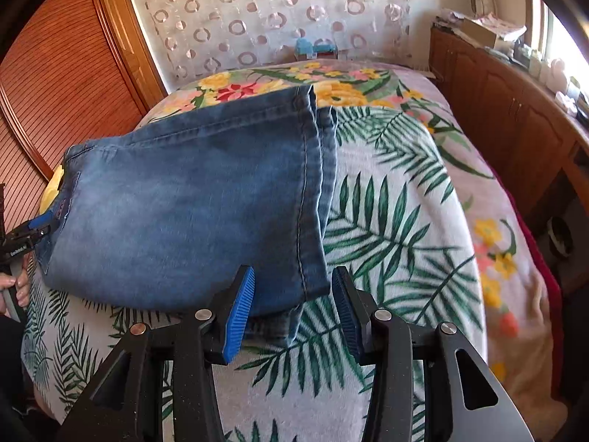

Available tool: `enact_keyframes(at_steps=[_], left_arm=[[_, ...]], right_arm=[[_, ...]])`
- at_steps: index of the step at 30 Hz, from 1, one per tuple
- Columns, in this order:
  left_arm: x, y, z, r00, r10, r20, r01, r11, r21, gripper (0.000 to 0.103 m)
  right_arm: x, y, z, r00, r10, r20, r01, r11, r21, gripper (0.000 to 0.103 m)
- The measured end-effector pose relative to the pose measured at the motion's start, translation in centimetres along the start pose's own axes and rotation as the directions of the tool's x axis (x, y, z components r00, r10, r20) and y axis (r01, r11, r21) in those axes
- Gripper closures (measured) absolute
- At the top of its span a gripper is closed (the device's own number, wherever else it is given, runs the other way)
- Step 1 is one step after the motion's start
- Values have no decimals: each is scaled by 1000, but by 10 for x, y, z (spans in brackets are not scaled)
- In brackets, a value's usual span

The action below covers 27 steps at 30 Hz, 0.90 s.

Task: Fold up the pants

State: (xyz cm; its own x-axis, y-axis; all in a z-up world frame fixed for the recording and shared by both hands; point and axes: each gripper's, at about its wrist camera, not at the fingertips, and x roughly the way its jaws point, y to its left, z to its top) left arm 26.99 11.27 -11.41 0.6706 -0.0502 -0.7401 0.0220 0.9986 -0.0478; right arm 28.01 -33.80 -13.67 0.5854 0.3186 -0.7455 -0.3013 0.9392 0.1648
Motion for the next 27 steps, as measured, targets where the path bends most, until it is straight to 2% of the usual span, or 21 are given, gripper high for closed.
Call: enact_keyframes(at_steps=[10,14,17,18,21,25,27], left_arm=[[2,-8,-1,1000,15,-21,-14,1000,12,17],[1,-8,-2,1000,17,-20,-17,1000,-1,17],[1,-8,-2,1000,21,-21,-21,1000,2,17],[1,-9,-2,1000,22,-22,-22,1000,3,17],[2,-9,-1,1000,21,-22,-21,1000,2,17],[-1,-10,-2,999,23,-26,-23,1000,-1,17],[-9,-9,-3,999,12,-30,-13,1000,-7,17]], right_arm=[[5,4,11,999,-40,-4,40,999,37,57],[10,17,5,997,-71,-2,71,997,4,58],[14,24,2,997,-73,4,73,997,-13,65],[15,24,3,998,-68,1,68,998,-10,72],[17,20,3,1000,-22,-7,22,1000,1,83],[15,17,1,999,34,5,-34,999,1,89],[13,17,1,999,35,30,-35,999,-2,90]])
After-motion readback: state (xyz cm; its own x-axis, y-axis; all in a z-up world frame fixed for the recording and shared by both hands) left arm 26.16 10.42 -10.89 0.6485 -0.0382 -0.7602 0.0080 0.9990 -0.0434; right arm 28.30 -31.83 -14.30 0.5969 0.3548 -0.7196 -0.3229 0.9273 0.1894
